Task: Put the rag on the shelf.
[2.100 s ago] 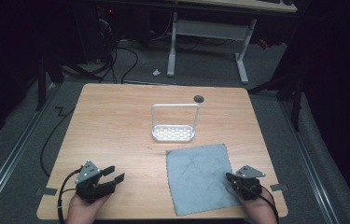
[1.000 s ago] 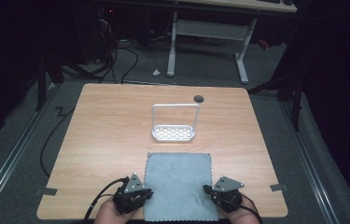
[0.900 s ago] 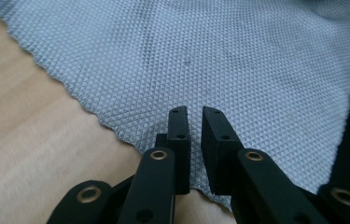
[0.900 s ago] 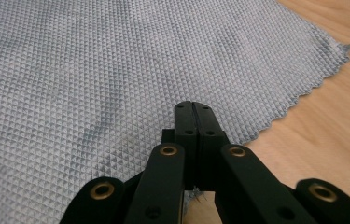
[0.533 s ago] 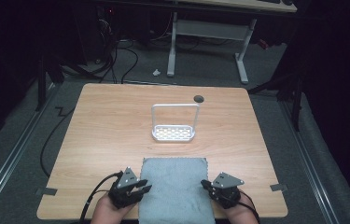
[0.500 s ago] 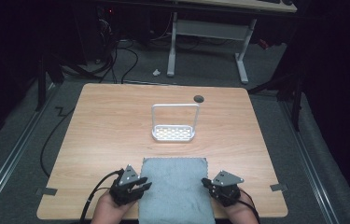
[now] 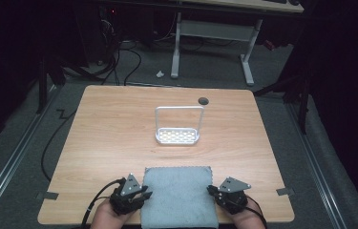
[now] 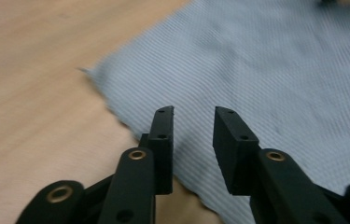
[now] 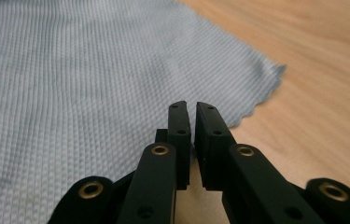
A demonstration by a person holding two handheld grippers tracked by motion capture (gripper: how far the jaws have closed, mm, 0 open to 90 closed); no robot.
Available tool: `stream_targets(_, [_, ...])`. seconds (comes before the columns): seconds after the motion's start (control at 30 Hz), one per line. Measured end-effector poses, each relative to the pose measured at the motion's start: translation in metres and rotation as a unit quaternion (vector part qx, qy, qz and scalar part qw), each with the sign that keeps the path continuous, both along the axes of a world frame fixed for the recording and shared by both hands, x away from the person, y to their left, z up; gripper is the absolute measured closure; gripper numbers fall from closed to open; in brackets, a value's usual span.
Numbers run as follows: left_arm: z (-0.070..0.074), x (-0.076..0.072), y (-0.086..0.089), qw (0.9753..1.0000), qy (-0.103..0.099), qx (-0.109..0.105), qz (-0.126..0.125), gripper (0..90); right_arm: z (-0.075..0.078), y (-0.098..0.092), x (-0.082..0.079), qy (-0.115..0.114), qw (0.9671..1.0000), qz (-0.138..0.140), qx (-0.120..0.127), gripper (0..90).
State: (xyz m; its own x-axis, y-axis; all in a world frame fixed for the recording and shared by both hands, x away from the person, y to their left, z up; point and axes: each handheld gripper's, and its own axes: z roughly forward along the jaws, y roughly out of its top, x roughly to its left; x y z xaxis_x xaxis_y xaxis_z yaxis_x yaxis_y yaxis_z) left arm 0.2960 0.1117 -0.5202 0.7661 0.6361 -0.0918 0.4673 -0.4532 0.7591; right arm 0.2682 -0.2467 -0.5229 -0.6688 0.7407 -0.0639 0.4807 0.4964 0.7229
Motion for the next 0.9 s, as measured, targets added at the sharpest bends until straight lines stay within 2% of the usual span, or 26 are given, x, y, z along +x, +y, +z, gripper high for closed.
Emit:
stream_targets(0.07, [0.003,0.014,0.006,0.9991,0.006,-0.029,0.032,66.2,0.003,-0.003,0.002,-0.01,0.9998,-0.011,0.016,83.6])
stream_targets(0.2, [0.0,0.036,0.008,0.9964,0.005,-0.047,0.071,64.8,0.002,-0.007,0.003,-0.017,0.9995,-0.023,0.013,79.3])
stream_targets(0.27, [-0.003,0.045,0.003,0.9956,0.006,-0.044,0.082,63.7,0.0,-0.01,0.003,-0.015,0.9993,-0.029,0.016,77.9])
stream_targets(0.33, [-0.007,0.053,-0.004,0.9955,0.01,-0.03,0.089,62.8,0.0,-0.013,0.003,-0.018,0.9991,-0.034,0.018,76.6])
stream_targets(0.37, [-0.01,0.056,-0.007,0.9955,0.013,-0.016,0.093,63.0,0.001,-0.014,0.003,-0.019,0.999,-0.036,0.021,76.1])
stream_targets(0.4, [-0.011,0.057,-0.009,0.9953,0.016,-0.007,0.095,63.7,0.001,-0.015,0.003,-0.02,0.9988,-0.039,0.021,75.8])
stream_targets(0.5, [-0.012,0.059,-0.009,0.9949,0.014,-0.009,0.1,67.7,0.0,-0.018,0.002,-0.023,0.9985,-0.042,0.024,74.7])
stream_targets(0.57, [-0.013,0.057,-0.01,0.9958,0.008,-0.008,0.091,70.2,0.0,-0.019,0.003,-0.025,0.9984,-0.044,0.028,73.3])
stream_targets(0.63, [-0.013,0.055,-0.012,0.9964,-0.005,0.002,0.085,72.0,0.0,-0.021,0.004,-0.025,0.998,-0.049,0.031,71.8])
stream_targets(0.77, [-0.014,0.053,-0.016,0.997,-0.011,0.005,0.077,78.4,0.006,-0.017,0.01,-0.025,0.996,-0.07,0.049,68.4])
stream_targets(0.87, [-0.014,0.053,-0.016,0.9973,-0.012,0.007,0.072,82.0,0.013,-0.01,0.02,-0.029,0.9956,-0.077,0.043,66.8])
stream_targets(0.9, [-0.014,0.054,-0.015,0.9974,-0.011,0.006,0.071,83.3,0.014,-0.007,0.025,-0.032,0.9957,-0.08,0.033,66.0])
